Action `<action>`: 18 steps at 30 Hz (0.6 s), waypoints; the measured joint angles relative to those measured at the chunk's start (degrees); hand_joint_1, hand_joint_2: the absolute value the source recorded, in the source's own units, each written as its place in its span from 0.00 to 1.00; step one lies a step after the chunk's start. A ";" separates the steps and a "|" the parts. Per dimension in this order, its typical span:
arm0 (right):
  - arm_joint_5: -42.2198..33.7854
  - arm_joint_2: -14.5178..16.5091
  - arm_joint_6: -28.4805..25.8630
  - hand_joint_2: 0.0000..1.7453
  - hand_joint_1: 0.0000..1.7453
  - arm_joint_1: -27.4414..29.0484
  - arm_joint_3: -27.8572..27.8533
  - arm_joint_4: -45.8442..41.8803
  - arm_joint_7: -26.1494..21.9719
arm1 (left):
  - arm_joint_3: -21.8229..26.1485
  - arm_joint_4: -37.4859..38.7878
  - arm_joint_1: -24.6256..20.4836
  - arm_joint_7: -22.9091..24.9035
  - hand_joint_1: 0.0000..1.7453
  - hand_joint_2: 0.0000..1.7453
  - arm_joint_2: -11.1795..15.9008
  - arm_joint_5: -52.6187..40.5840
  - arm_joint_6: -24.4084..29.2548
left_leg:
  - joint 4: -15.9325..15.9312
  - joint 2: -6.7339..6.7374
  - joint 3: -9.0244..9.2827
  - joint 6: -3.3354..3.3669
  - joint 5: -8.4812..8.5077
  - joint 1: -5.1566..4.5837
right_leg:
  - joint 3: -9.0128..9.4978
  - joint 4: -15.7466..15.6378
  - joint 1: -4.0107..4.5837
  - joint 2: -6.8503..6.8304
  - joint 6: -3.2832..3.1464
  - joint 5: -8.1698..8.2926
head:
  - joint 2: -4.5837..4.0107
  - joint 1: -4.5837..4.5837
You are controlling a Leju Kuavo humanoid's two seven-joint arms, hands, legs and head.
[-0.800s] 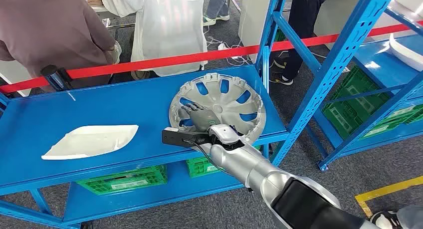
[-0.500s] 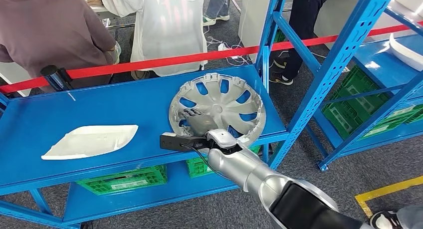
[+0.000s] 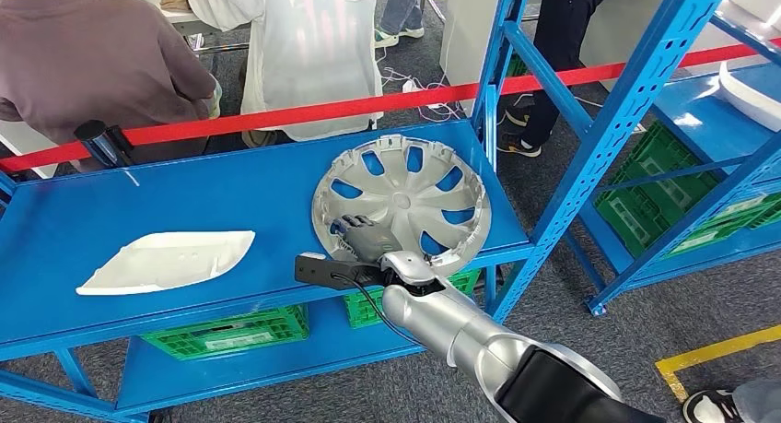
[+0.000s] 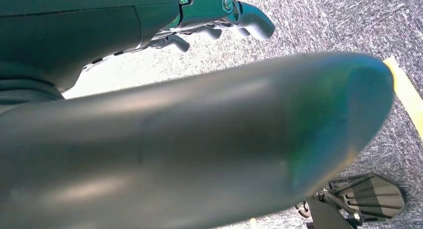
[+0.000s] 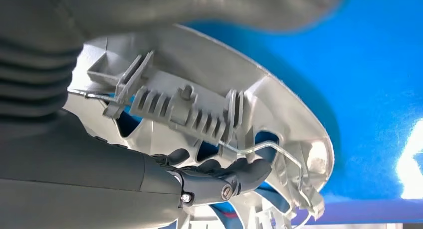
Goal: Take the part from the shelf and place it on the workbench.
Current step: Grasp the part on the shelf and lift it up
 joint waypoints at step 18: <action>-3.90 0.05 1.19 1.00 1.00 0.13 -3.20 0.00 -0.48 | 0.00 0.00 0.02 -0.23 0.00 0.00 -0.02 -0.51 0.14 | 0.00 -0.02 0.04 0.00 0.00 0.00 | 0.05 0.00 0.00 0.00 0.00 -0.01 | 0.00 0.00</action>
